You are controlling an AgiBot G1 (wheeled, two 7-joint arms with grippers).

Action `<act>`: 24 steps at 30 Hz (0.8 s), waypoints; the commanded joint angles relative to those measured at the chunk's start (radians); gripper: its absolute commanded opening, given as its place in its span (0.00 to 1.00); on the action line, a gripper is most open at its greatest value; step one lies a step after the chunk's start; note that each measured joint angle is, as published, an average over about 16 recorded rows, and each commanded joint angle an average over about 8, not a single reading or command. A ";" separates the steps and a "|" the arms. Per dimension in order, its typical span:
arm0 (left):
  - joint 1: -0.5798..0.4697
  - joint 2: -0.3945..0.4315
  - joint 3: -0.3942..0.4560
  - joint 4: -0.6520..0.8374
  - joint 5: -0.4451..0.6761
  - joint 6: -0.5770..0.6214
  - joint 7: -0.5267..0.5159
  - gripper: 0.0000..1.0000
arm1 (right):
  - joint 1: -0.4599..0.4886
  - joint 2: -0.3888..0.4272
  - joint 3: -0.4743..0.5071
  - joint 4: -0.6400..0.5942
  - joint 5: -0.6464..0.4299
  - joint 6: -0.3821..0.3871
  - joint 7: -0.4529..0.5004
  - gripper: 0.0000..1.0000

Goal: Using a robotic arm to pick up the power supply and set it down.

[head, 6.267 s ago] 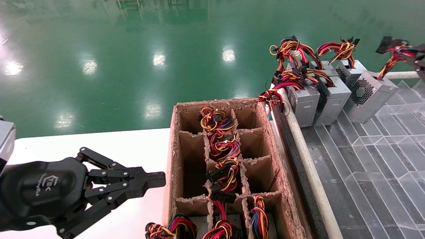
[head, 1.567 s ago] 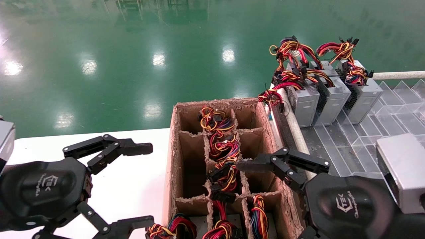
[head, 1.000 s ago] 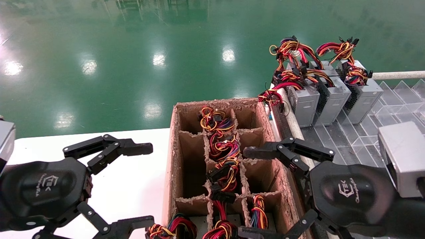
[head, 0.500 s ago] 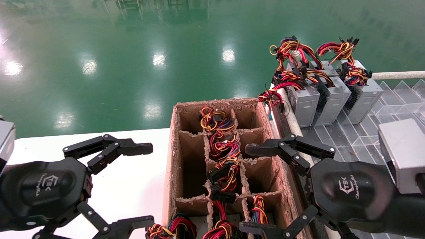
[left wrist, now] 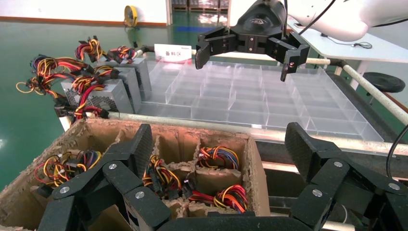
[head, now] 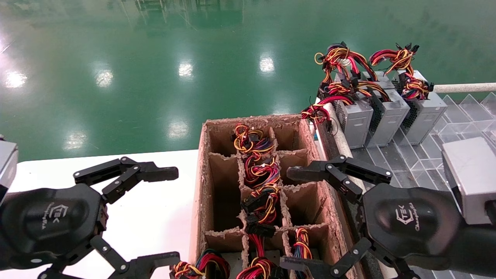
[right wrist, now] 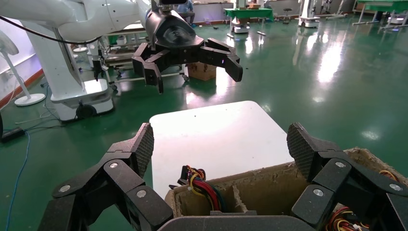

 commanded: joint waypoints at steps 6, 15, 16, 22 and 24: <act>0.000 0.000 0.000 0.000 0.000 0.000 0.000 1.00 | 0.000 0.000 0.000 -0.001 -0.001 0.000 0.000 1.00; 0.000 0.000 0.000 0.000 0.000 0.000 0.000 1.00 | 0.001 0.000 0.000 -0.001 -0.001 0.000 -0.001 1.00; 0.000 0.000 0.000 0.000 0.000 0.000 0.000 1.00 | 0.001 0.000 0.000 -0.001 -0.001 0.000 -0.001 1.00; 0.000 0.000 0.000 0.000 0.000 0.000 0.000 1.00 | 0.001 0.000 0.000 -0.002 -0.001 0.000 -0.001 1.00; 0.000 0.000 0.000 0.000 0.000 0.000 0.000 1.00 | 0.001 0.000 0.000 -0.002 -0.001 0.000 -0.001 1.00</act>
